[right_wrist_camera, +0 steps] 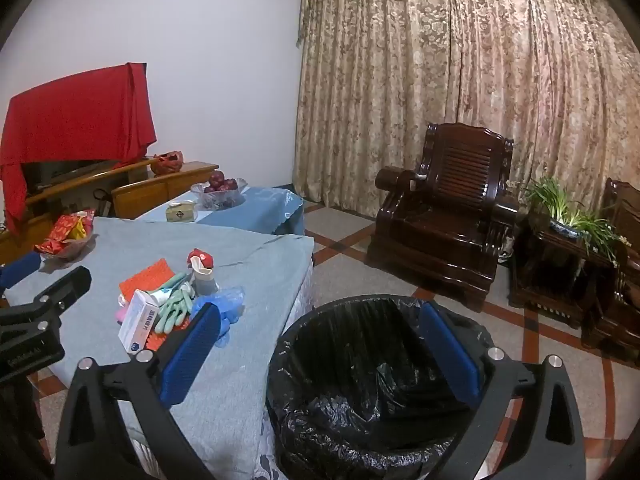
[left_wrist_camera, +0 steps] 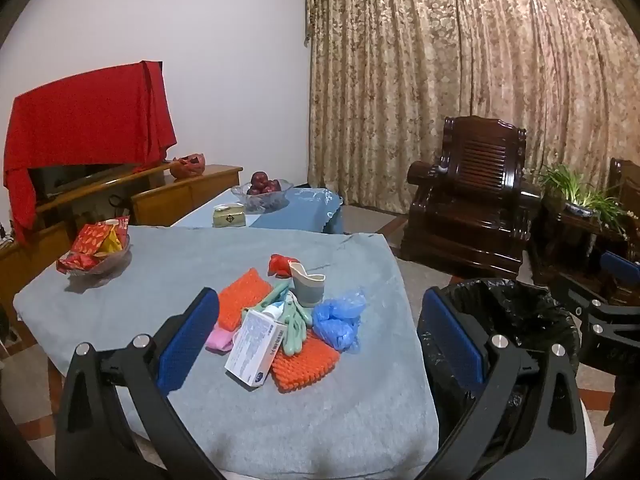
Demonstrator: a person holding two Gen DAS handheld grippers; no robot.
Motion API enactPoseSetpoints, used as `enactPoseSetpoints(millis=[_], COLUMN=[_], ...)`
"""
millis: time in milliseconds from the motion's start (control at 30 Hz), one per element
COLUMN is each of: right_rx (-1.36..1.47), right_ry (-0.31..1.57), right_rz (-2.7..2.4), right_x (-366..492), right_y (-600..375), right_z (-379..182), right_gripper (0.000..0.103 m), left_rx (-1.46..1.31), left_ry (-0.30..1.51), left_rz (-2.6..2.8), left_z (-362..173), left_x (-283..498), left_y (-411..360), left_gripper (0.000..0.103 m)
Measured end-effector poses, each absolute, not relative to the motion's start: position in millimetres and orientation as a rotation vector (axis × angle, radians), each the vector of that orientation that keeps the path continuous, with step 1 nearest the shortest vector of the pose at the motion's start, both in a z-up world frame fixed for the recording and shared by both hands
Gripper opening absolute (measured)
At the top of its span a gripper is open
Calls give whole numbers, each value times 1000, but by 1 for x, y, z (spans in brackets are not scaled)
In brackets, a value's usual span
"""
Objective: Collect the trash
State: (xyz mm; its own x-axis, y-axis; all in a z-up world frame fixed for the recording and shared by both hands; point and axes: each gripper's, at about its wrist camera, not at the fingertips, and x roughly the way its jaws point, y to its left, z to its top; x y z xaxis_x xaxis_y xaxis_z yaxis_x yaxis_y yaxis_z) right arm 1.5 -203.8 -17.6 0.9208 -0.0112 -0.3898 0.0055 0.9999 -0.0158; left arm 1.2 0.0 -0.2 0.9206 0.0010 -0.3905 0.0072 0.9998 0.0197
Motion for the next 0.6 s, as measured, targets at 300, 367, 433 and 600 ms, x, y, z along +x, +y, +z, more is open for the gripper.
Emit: enactPoseSetpoints(millis=[300,367,433,600], right_rx=[-14,-11,-13,-12], right_ry=[397,399,398,398], right_rz=[-9,-8,-9,-7], right_x=[1,2,2,3], right_y=[-204,-204,-204,-203], right_z=[-17,-18,-18,-18], right_gripper=[97,97,97,97], left_rx=[41,38,39,36], left_ry=[374,374,372,380], left_rz=[7,7,9,-1], left_z=[-2,-3,-4,0], left_x=[2,3,3,2], left_y=[-5,-6,-8,-1], left_gripper=[98,98,98,98])
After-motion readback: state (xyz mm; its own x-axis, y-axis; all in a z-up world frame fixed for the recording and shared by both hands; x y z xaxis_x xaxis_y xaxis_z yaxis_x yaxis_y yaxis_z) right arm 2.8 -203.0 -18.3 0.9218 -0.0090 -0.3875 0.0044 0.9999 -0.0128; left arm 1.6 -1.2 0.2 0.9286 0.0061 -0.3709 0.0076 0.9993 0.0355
